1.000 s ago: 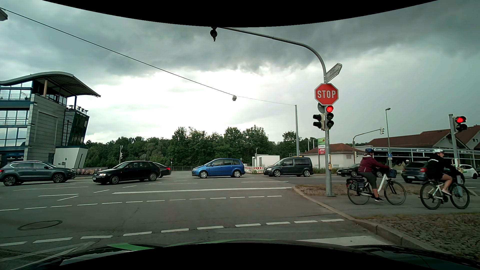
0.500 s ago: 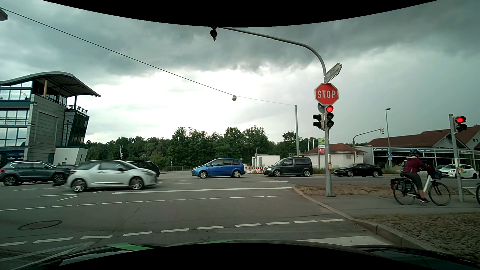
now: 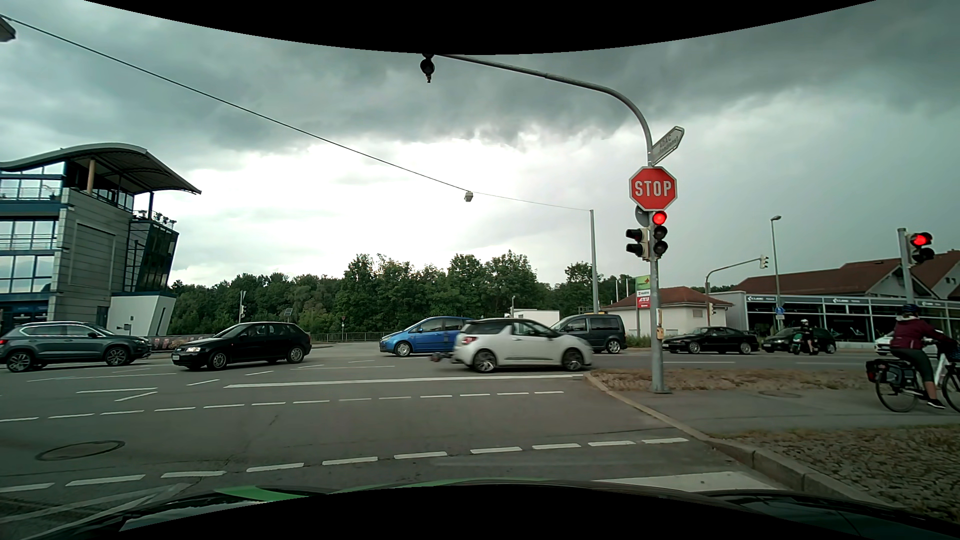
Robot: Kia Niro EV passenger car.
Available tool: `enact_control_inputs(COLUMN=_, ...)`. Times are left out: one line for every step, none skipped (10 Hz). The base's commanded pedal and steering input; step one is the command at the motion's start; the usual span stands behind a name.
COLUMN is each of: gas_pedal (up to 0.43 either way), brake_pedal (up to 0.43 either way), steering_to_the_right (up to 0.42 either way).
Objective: Follow the waypoints while adhering to traffic rules and regulations
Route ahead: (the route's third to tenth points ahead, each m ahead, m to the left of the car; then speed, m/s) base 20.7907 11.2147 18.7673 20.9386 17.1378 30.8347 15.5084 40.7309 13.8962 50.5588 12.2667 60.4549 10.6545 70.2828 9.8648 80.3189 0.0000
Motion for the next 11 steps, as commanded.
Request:
enact_control_inputs(gas_pedal=0.000, brake_pedal=0.329, steering_to_the_right=-0.095)
enact_control_inputs(gas_pedal=0.000, brake_pedal=0.329, steering_to_the_right=-0.094)
enact_control_inputs(gas_pedal=0.000, brake_pedal=0.329, steering_to_the_right=-0.095)
enact_control_inputs(gas_pedal=0.000, brake_pedal=0.329, steering_to_the_right=-0.095)
enact_control_inputs(gas_pedal=0.000, brake_pedal=0.329, steering_to_the_right=-0.094)
enact_control_inputs(gas_pedal=0.000, brake_pedal=0.323, steering_to_the_right=-0.095)
enact_control_inputs(gas_pedal=0.000, brake_pedal=0.329, steering_to_the_right=-0.094)
enact_control_inputs(gas_pedal=0.000, brake_pedal=0.323, steering_to_the_right=-0.095)
enact_control_inputs(gas_pedal=0.000, brake_pedal=0.329, steering_to_the_right=-0.094)
enact_control_inputs(gas_pedal=0.000, brake_pedal=0.329, steering_to_the_right=-0.095)
enact_control_inputs(gas_pedal=0.000, brake_pedal=0.329, steering_to_the_right=-0.094)
